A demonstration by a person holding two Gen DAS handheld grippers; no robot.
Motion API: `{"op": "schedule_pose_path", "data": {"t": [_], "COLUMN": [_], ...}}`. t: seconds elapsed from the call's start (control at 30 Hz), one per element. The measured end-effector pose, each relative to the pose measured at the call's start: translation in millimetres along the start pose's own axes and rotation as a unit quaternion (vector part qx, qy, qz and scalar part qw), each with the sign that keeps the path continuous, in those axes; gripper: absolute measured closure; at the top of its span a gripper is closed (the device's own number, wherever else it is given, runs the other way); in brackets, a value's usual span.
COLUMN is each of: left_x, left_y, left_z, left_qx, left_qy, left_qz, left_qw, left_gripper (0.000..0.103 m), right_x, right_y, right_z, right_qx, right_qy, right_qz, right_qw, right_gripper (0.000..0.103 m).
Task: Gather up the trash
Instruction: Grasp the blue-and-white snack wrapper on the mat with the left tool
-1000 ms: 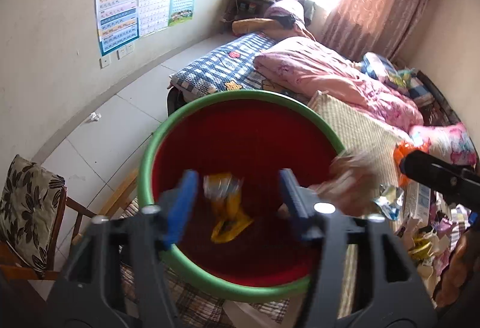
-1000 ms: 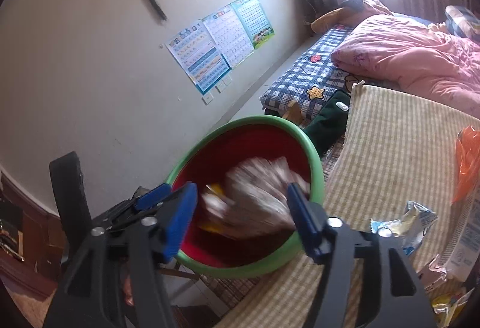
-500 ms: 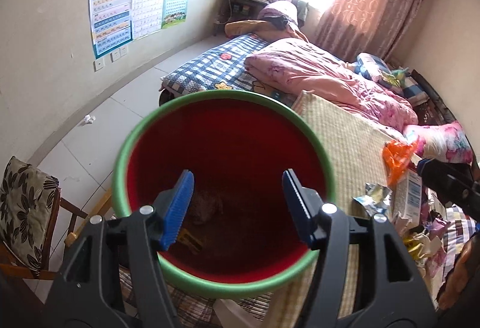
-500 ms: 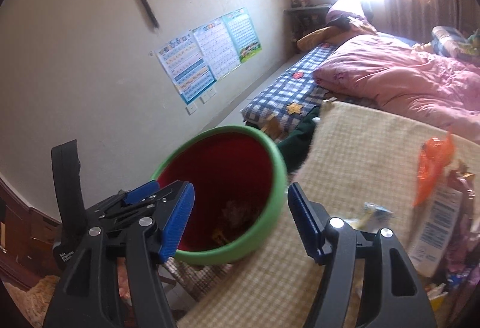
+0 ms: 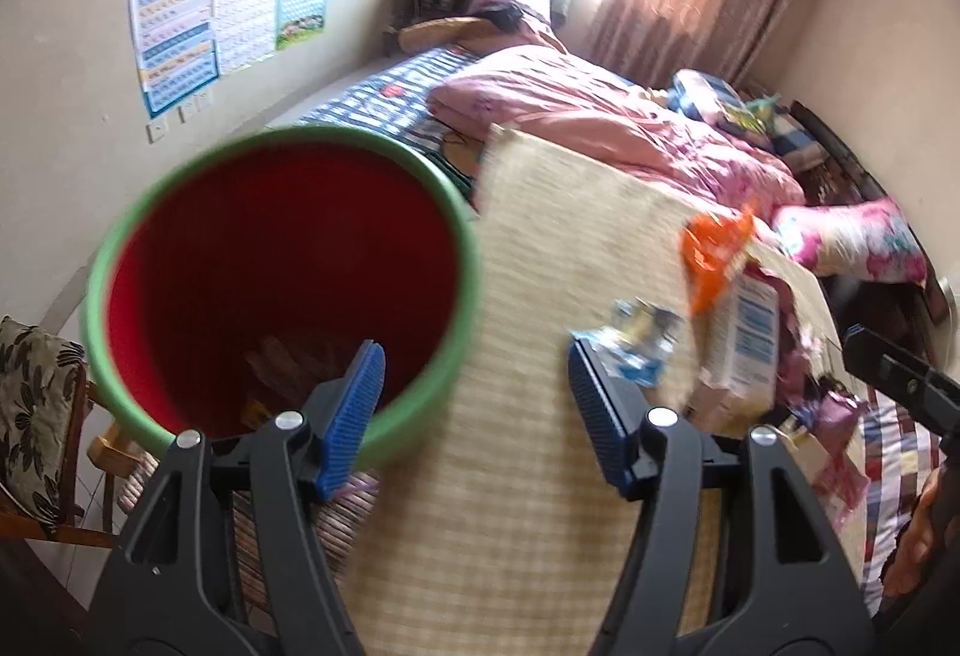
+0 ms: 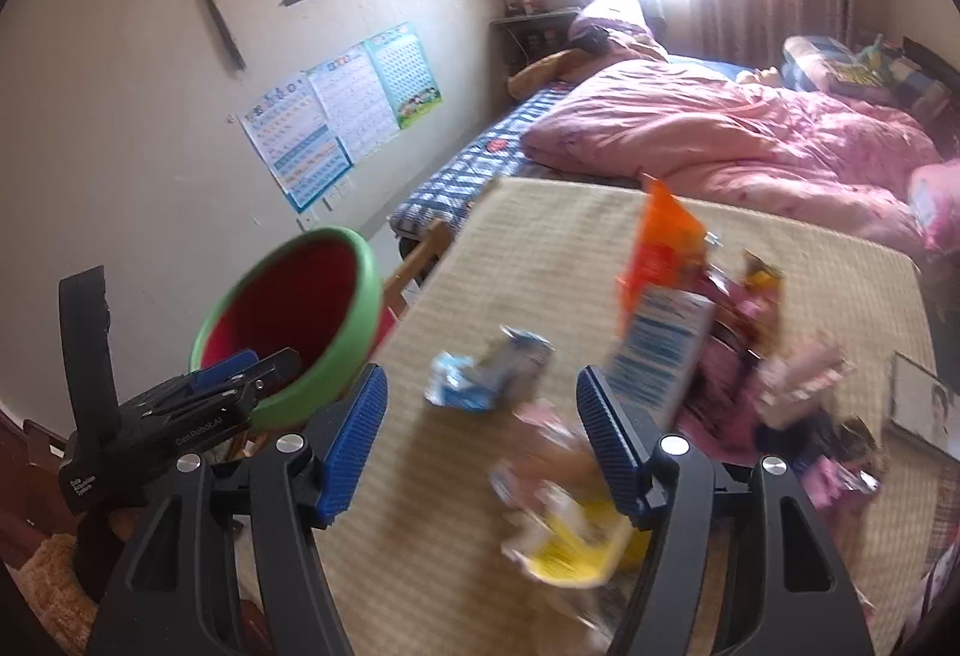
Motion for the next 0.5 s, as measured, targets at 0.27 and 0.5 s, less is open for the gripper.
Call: {"op": "schedule_pose_path", "data": {"t": [0.27,0.5], "left_x": [66,79], "left_y": [42,94], "left_z": [10,11], "left_qx": [-0.013,-0.065], "left_qy": [0.077,0.09], "left_qz": [-0.018,-0.011], "left_qw": [0.9968,0.9937], "left_gripper": [0.039,0.039], "right_x": [55,81], "right_y": [-27,-34], "right_z": [-16,-13], "right_qx": [-0.011,-0.011], "right_qy": [0.008,0.017], "right_qz": [-0.01,-0.008], "right_qw": [1.0,1.0], "right_gripper": [0.039,0.038]}}
Point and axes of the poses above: each gripper's, at about its wrist camera, not at the fingertips, and y roughly the way its jaws point, x to its right, z to its top, the point moved 8 cm from there along y, roughly the way its jaws point, and after that the axes turned 12 degrees about y, right-handed, at the moved point
